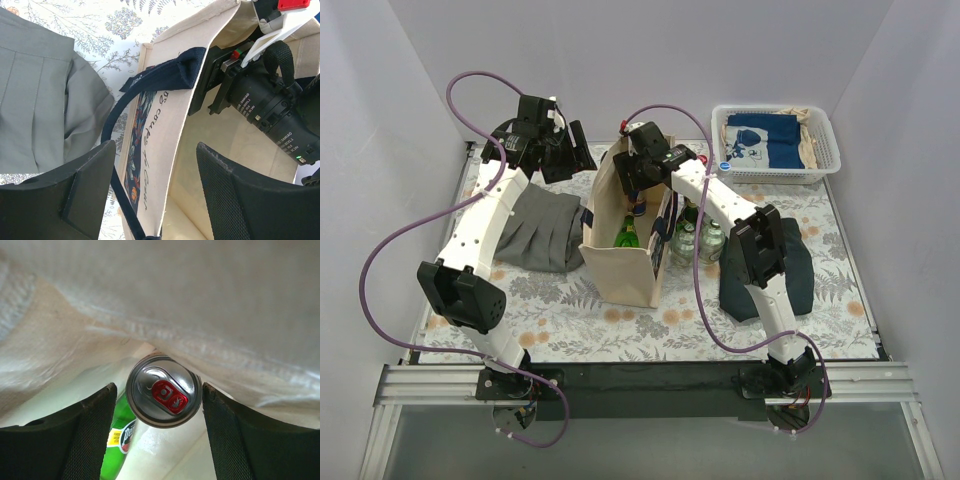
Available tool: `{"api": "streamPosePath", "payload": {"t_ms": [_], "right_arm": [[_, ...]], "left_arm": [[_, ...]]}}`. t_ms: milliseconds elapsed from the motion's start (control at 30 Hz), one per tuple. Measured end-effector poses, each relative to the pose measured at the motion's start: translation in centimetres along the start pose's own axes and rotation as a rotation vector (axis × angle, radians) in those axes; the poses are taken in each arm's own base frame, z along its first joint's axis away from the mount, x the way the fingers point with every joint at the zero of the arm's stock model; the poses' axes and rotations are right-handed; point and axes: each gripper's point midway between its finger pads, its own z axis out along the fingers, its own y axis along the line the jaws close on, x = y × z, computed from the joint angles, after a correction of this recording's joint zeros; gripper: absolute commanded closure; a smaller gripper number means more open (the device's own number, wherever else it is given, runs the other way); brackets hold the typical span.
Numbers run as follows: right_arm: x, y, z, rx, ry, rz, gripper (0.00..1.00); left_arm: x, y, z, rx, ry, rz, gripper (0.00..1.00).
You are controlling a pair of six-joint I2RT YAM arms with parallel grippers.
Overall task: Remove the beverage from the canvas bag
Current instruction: Take out the drink from the canvas bag.
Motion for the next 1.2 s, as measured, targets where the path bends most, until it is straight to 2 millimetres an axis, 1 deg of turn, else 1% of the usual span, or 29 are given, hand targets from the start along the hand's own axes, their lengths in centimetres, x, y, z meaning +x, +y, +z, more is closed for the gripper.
{"api": "streamPosePath", "payload": {"t_ms": [500,600,700,900,933,1000,1033,1100,1133,1167,1200], "right_arm": [[0.16,-0.06,0.29,0.004,0.003,0.005,0.28],[0.07,-0.09,0.50,0.006,-0.003,0.005,0.31],[0.06,-0.16,0.67,0.011,-0.006,0.007,0.37],[0.01,-0.33,0.73,0.022,-0.009,0.012,0.40],[-0.01,-0.34,0.72,0.022,-0.010,0.012,0.47],[0.01,-0.36,0.73,0.023,-0.009,0.013,0.51],[0.01,-0.36,0.73,0.024,-0.009,0.013,0.59],[0.03,-0.38,0.74,0.024,-0.009,0.013,0.70],[0.03,-0.38,0.74,0.024,-0.009,0.014,0.87],[0.01,-0.37,0.72,0.024,-0.009,0.014,0.95],[0.01,-0.37,0.72,0.024,-0.009,0.014,0.99]], "left_arm": [[0.00,-0.01,-0.02,0.001,0.000,0.000,0.36],[-0.01,-0.02,-0.02,0.001,0.000,0.000,0.36],[-0.01,-0.02,-0.02,0.001,0.000,0.000,0.36],[0.00,-0.01,-0.02,0.001,0.000,0.000,0.36],[0.00,-0.01,-0.02,0.001,0.000,0.000,0.36],[-0.01,-0.02,-0.02,0.001,0.000,0.000,0.36],[0.00,-0.01,-0.02,0.001,0.000,0.000,0.36],[-0.01,-0.02,-0.02,0.001,0.000,0.000,0.36],[0.00,-0.01,-0.02,0.001,0.000,0.000,0.36],[-0.01,-0.02,-0.02,0.001,0.000,0.000,0.36],[-0.01,-0.02,-0.02,0.001,0.000,0.000,0.36]]}}
